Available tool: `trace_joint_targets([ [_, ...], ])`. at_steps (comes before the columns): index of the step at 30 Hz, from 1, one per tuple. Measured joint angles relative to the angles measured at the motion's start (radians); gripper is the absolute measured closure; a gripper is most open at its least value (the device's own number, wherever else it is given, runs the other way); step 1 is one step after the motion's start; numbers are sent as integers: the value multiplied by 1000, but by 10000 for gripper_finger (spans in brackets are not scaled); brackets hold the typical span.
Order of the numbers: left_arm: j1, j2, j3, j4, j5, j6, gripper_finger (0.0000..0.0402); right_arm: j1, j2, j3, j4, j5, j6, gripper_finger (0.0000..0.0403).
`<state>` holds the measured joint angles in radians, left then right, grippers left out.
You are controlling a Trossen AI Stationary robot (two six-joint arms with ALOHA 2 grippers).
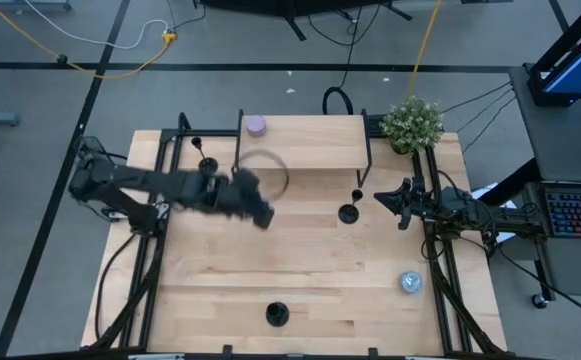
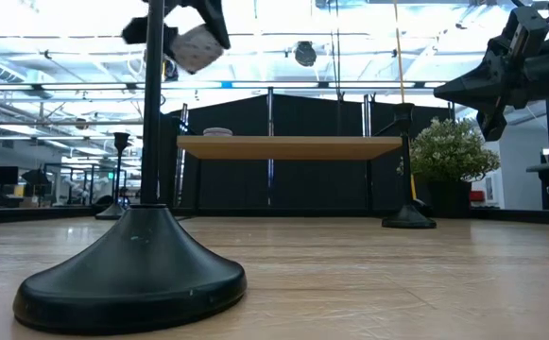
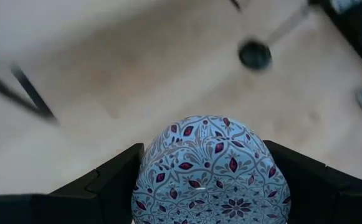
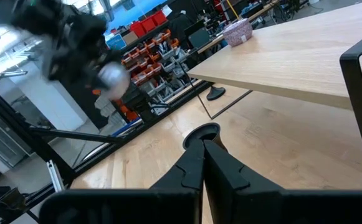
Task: Pick & Place candle stick holders
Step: Put the white patterned scented candle on the shelf
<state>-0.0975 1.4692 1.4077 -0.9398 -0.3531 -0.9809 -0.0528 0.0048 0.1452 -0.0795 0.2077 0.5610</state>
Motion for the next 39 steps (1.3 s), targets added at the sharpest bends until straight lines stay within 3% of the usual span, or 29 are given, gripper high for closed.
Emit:
trace_joint_targets([
  [7,232,0,67,2,-10,282,105,0,0,0,0,0,0,403],
  [14,379,33,68,-1,12,401,105,0,0,0,0,0,0,403],
  [20,438,129,142,-81,46,451,105,0,0,0,0,0,0,403],
  [31,512,372,488,-401,68,530,105,0,0,0,0,0,0,403],
  [39,518,449,517,-452,97,558,105,0,0,0,0,0,0,403],
])
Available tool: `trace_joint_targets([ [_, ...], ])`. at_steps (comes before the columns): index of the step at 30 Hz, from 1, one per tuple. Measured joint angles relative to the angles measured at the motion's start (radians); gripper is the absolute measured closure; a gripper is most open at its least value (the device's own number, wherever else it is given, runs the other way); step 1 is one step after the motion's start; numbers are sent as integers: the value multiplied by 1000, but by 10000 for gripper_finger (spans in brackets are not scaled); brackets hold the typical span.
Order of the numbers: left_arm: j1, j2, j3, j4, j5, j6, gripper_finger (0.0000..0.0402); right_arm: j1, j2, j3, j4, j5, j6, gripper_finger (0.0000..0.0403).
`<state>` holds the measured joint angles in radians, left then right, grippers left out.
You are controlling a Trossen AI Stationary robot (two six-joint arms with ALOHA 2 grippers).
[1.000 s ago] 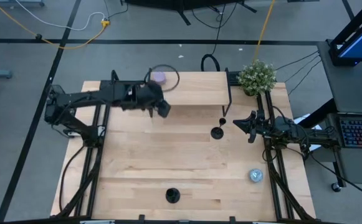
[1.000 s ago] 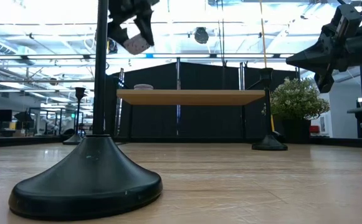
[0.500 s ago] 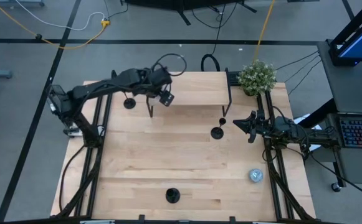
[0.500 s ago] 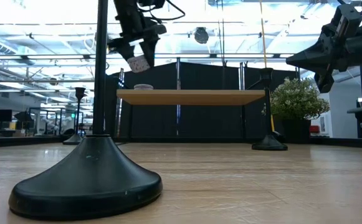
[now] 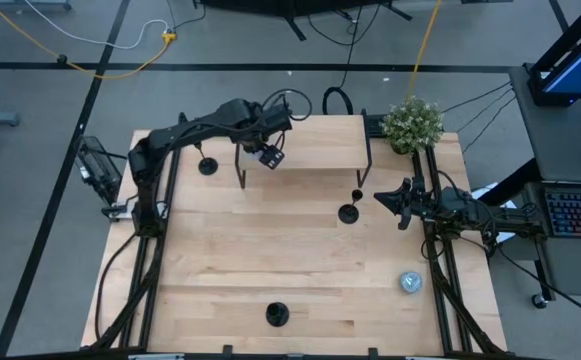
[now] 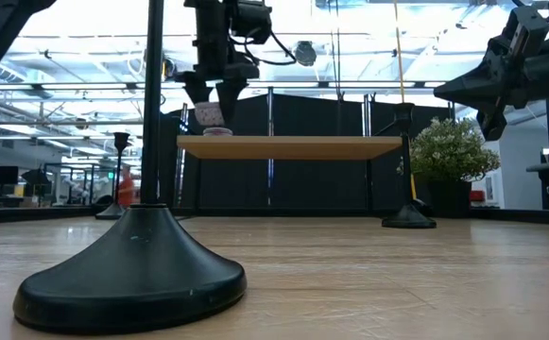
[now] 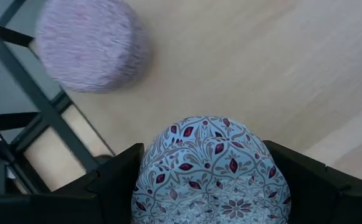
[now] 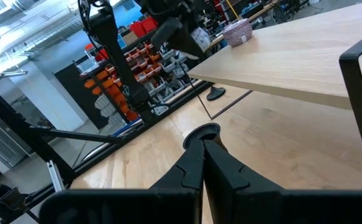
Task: Pick & Place candle stick holders
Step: Put the white patterned scented candle on the shelf
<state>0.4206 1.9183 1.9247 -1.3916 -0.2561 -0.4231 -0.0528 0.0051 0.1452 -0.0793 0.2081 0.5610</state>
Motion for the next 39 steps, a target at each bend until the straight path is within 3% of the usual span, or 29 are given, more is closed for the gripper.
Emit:
trace_joint_targets([
  [39,35,65,0,-41,47,40,79,0,0,0,0,1,0,403],
])
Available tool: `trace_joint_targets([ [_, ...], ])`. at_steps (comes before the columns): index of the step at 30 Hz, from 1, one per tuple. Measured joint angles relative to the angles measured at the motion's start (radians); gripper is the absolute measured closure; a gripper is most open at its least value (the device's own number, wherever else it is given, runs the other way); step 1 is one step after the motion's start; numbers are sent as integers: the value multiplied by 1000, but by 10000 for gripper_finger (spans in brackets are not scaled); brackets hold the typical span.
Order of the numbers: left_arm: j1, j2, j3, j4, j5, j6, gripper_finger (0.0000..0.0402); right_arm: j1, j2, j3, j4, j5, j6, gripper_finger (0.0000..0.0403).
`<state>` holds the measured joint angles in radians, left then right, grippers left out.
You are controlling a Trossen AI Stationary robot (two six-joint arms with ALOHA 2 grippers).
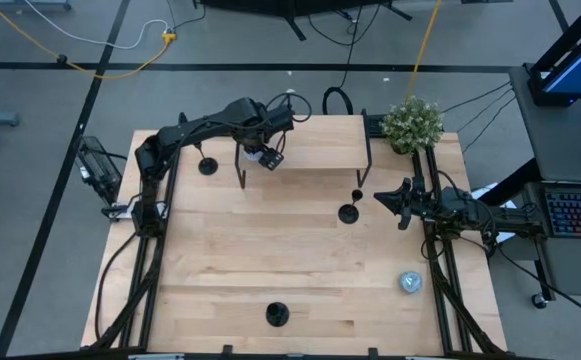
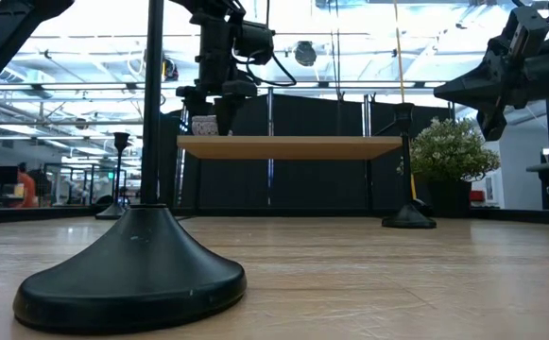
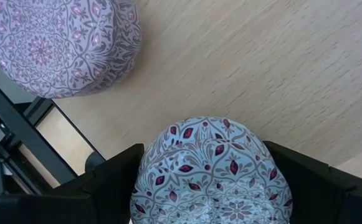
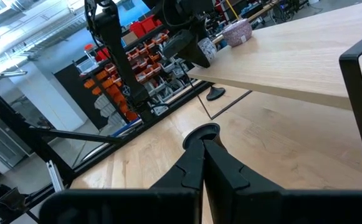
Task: Pick & Place candle stick holders
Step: Put the white patterned scented candle on the shelf
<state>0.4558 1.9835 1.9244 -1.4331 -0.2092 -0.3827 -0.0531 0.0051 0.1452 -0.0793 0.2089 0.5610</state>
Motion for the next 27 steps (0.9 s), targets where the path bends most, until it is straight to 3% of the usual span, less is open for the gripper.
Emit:
trace_joint_targets([
  [27,1,0,0,0,-1,48,78,0,0,0,0,0,0,403],
])
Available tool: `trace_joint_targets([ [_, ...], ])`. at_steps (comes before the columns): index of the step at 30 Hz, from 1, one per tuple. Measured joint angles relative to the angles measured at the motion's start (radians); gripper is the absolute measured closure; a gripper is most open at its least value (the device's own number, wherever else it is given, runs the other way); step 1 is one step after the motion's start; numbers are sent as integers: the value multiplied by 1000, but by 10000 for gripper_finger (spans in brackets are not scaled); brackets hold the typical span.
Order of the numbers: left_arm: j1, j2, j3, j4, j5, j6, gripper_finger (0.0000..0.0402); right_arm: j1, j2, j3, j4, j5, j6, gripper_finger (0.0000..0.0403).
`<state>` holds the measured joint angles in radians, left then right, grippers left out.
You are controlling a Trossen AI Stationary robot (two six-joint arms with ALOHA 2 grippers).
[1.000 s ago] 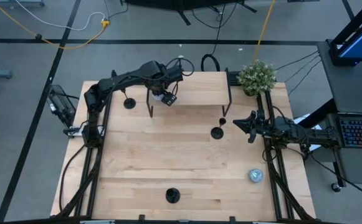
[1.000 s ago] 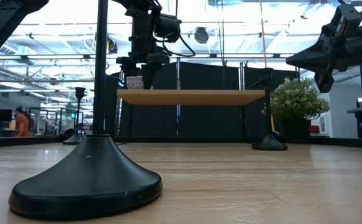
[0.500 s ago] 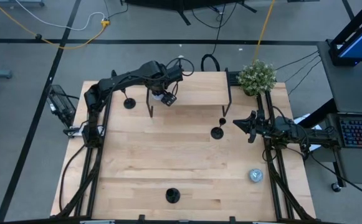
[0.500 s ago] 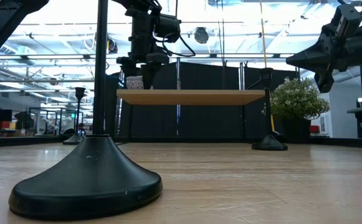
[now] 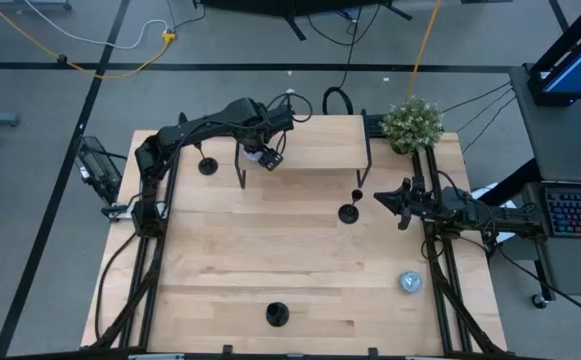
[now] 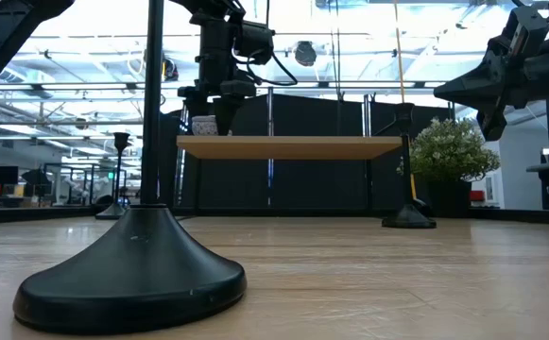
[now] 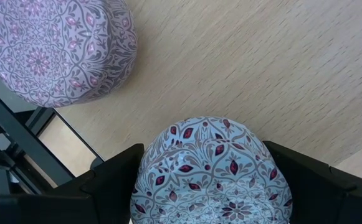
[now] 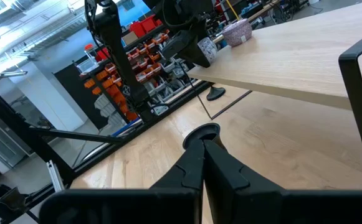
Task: Pick & Place candle stick holders
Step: Put the white patterned scented candle on the shelf
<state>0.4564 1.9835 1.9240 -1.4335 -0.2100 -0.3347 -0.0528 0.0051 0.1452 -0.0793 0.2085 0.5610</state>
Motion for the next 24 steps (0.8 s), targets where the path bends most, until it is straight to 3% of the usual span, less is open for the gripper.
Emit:
trace_joint_targets([
  [8,0,0,0,2,1,-14,74,0,0,0,0,0,0,403],
  [17,1,0,0,1,-3,-19,15,0,0,0,0,0,0,403],
  [24,0,-42,-3,-4,5,-33,7,0,0,0,0,0,0,403],
])
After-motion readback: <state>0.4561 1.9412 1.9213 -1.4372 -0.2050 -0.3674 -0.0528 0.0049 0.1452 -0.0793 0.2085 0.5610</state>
